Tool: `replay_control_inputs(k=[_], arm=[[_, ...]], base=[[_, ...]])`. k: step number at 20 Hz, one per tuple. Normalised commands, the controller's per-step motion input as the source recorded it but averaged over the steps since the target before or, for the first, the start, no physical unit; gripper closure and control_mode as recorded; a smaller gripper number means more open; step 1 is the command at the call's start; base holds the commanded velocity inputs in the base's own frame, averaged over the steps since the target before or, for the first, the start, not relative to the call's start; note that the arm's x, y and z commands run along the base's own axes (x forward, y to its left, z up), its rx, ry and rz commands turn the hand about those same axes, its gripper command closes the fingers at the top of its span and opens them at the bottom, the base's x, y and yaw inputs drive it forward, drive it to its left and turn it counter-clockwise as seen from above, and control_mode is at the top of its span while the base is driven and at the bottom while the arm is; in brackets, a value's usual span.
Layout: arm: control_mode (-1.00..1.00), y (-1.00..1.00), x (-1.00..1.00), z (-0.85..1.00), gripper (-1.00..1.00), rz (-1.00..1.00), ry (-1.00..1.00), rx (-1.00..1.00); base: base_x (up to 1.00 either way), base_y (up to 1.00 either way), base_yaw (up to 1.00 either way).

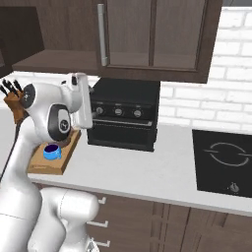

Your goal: Pick the kettle from the counter and place it on the tray. Then pick the mug from the cabinet and place it on the tray. Then close the cabinet doors.

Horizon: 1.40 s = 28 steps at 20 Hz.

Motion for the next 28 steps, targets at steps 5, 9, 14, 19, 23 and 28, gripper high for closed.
replay_control_inputs(k=[5, 9, 14, 19, 23, 28], arm=[[-1.0, 0.38, -0.22, -0.13, -1.0, -0.22, 0.0, -0.39], [-1.0, 0.11, -0.37, 0.01, -1.0, -0.21, -0.02, -0.32], [-1.0, 0.14, -0.36, -0.11, -1.0, -0.05, -0.01, -0.24], [-1.0, 0.37, -0.49, -0.06, -1.0, -0.03, -0.09, -0.21], [-1.0, 0.17, -0.41, -0.2, -1.0, 0.0, -0.01, -0.18], [-1.0, 0.27, -0.47, 0.0, -1.0, -0.06, -0.01, -0.13]], base=[[0.0, 0.0, 0.0], [0.0, 0.0, 0.0], [0.0, 0.0, 0.0], [0.0, 0.0, 0.0], [0.0, 0.0, 0.0], [0.0, 0.0, 0.0]])
